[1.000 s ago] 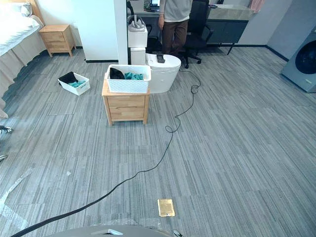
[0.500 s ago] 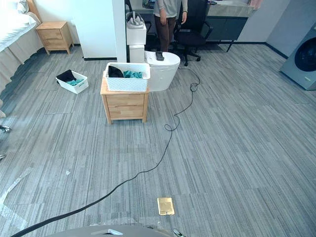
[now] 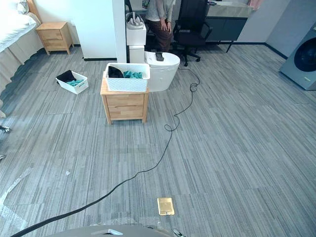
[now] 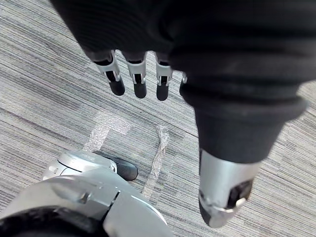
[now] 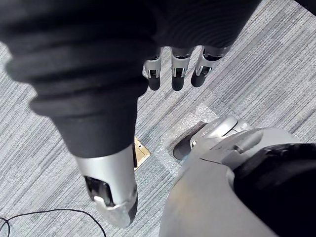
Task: Pick up the laundry basket with both hands and put the clothes into the washing machine.
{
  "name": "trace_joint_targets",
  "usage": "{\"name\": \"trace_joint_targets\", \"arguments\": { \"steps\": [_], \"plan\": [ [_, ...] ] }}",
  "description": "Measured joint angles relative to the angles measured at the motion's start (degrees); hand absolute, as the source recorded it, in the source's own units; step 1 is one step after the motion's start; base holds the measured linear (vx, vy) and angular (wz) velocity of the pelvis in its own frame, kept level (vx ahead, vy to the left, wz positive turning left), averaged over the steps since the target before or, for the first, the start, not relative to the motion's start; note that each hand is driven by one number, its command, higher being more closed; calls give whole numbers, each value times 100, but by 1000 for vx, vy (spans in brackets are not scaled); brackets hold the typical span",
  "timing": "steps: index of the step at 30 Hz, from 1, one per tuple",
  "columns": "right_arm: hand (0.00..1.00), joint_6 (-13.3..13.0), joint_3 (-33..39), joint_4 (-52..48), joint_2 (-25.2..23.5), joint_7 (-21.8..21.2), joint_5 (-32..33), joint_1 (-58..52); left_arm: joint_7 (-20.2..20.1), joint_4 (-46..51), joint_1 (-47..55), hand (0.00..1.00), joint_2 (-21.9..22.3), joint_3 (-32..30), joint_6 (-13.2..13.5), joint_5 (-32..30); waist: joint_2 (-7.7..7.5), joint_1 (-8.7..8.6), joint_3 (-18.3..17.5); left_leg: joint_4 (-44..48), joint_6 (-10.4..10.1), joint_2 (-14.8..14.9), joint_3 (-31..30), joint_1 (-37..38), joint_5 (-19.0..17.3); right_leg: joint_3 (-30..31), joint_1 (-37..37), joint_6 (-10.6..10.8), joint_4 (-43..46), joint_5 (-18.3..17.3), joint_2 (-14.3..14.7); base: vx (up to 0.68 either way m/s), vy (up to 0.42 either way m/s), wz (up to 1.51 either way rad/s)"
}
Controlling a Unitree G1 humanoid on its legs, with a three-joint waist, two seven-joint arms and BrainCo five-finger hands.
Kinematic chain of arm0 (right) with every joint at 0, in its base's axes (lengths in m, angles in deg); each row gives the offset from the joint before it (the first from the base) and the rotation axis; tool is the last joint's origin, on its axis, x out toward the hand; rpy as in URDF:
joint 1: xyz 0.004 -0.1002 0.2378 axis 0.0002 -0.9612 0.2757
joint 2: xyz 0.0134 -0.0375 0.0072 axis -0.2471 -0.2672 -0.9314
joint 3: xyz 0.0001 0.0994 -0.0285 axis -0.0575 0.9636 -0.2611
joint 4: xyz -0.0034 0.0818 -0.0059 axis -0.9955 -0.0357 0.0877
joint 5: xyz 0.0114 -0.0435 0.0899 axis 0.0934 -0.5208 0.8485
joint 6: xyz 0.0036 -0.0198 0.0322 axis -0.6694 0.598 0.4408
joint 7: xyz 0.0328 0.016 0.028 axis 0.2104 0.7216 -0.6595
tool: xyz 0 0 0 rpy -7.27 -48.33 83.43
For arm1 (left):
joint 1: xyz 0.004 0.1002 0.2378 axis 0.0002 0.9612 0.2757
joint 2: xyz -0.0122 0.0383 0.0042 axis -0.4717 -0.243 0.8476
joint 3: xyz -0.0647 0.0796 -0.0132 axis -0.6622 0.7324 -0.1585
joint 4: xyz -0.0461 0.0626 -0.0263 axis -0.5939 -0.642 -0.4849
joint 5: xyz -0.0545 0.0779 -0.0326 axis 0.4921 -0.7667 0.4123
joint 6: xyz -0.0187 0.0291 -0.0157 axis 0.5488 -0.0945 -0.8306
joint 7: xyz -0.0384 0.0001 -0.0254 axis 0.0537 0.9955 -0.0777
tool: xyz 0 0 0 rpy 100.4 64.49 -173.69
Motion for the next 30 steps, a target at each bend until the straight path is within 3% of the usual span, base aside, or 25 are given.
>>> {"name": "trace_joint_targets", "arguments": {
  "steps": [10,13,15,16,17,19,20,21,23,24,25,26,27,29,30],
  "plan": [
    [0,-4,-133,-13,15,0,0,14,-3,0,-3,0,-3,0,0,16,-4,24,42,-8,-37,14,226,-116,-40,234,-164,18,4,48,30,-27,-13,-12],
    [0,-2,-85,-16,-6,5,58,61,-3,10,-30,0,-1,-11,2,21,-6,37,124,22,2,0,250,-218,-72,231,-406,100,352,-93,13,9,-6,-3],
    [0,-2,44,-79,-85,14,187,21,-3,51,-88,0,0,-96,5,27,-37,29,273,166,100,-32,185,-211,-238,94,-645,374,1139,-469,-78,-8,-8,22],
    [0,6,166,-241,-173,14,334,-52,1,67,-164,0,28,-213,-4,40,-64,76,388,346,157,-32,156,-204,-361,-96,-1076,397,2261,-662,-170,-21,2,27],
    [0,-9,197,-471,-240,14,473,-94,-1,141,-212,0,40,-286,-7,91,-31,111,507,550,193,-23,147,-196,-487,-235,-1703,267,3663,-590,-293,-13,8,22],
    [0,-43,177,-622,-358,14,647,-225,6,249,-164,0,36,-442,-8,220,-147,108,621,795,244,-22,67,-4,-706,-395,-2419,189,5278,-644,-489,111,2,16],
    [0,-44,176,-676,-415,15,702,-285,5,258,-170,0,27,-498,-10,257,-186,118,639,832,210,29,24,94,-813,-571,-2672,170,5561,-781,-597,169,3,11],
    [0,-46,185,-686,-458,16,705,-293,2,270,-177,0,29,-538,-10,264,-202,112,637,826,203,48,7,152,-859,-699,-2769,187,5446,-816,-666,193,10,9],
    [0,-44,366,-673,-486,16,715,-365,-2,304,-235,0,49,-578,-9,293,-194,63,640,807,151,123,-25,226,-986,-1084,-2905,193,4275,-780,-786,238,-5,9],
    [0,-36,545,-648,-532,16,717,-360,-5,295,-316,0,64,-637,-10,292,-186,41,653,786,114,159,-93,267,-1091,-1291,-2871,212,3072,-586,-793,473,-98,23],
    [0,-23,773,-518,-564,24,711,-435,-8,244,-368,0,66,-751,-14,261,-196,7,689,771,51,181,-190,393,-1276,-1396,-2719,304,1684,-175,-796,518,-129,27],
    [0,-7,844,-450,-564,25,702,-468,-10,242,-372,0,77,-827,-16,239,-202,4,697,748,24,182,-232,476,-1364,-1390,-2660,336,1285,-31,-801,600,-200,30],
    [0,45,886,-435,-594,38,677,-547,-12,250,-383,0,133,-1021,-16,231,-199,1,707,730,-14,206,-294,622,-1518,-1362,-2619,328,1113,73,-820,583,-231,43],
    [0,85,1213,-445,-626,24,714,-600,-25,228,-380,0,208,-1163,-25,90,-54,-156,662,804,-59,504,-512,860,-1885,-1228,-2624,177,1613,151,-737,670,-262,71],
    [0,73,1378,-507,-560,16,714,-645,-61,209,-310,0,321,-1240,-23,7,192,-252,530,1074,-313,914,-567,913,-2037,-1349,-2531,44,1887,298,-425,737,-277,71]
  ]
}}
